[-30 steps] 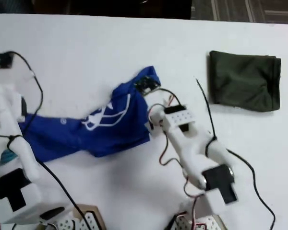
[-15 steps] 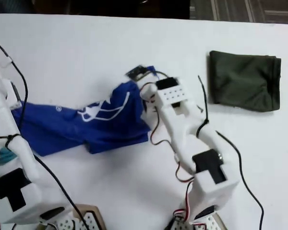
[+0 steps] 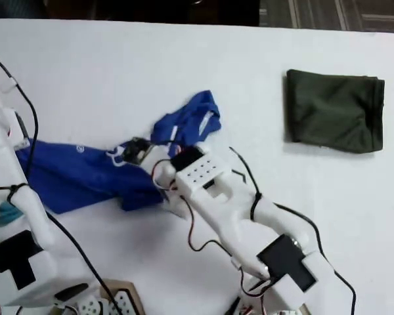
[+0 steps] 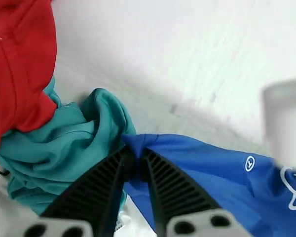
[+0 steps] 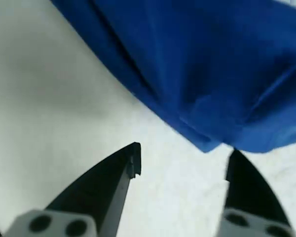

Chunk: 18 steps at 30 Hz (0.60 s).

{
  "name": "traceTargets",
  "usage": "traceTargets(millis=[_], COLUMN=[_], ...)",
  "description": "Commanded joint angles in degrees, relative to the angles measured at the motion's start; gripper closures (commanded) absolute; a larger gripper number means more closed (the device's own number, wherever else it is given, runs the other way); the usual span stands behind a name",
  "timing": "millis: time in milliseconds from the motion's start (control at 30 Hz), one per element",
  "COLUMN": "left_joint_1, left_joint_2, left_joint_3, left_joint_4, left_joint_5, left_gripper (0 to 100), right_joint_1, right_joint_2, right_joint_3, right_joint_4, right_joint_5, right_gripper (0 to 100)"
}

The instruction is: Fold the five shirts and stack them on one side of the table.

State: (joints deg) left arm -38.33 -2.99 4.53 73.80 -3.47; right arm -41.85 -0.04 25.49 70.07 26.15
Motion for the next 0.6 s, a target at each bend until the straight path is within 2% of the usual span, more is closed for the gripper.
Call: traceTargets(millis=[0, 200, 300, 433, 500, 567], left_joint_1=[0.4, 0.4, 0.4, 0.4, 0.4, 0.5], left_joint_2=[-0.4, -0.4, -0.4, -0.4, -0.4, -0.4], left_joint_3=[-2.3, -2.2, -2.2, -2.2, -2.2, -2.2], left_joint_4=[0.2, 0.4, 0.5, 0.7, 1.3, 1.3], left_joint_5=[0.2, 0.2, 0.2, 0.2, 0.2, 0.2], left_gripper=[97, 97, 97, 97, 97, 97], right_joint_1=[-0.7, -0.4, 0.3, 6.3, 10.7, 14.7], right_joint_2=[-1.5, 6.7, 11.4, 13.9, 13.0, 10.9], right_joint_3=[0.1, -0.2, -1.3, -8.4, -13.5, -19.4], right_joint_4=[-3.7, -9.6, -12.1, -10.6, -7.0, -2.5], right_joint_5=[0.4, 0.6, 0.7, 0.3, 0.2, 0.5], right_gripper=[64.3, 67.6, 77.9, 99.5, 95.7, 98.5])
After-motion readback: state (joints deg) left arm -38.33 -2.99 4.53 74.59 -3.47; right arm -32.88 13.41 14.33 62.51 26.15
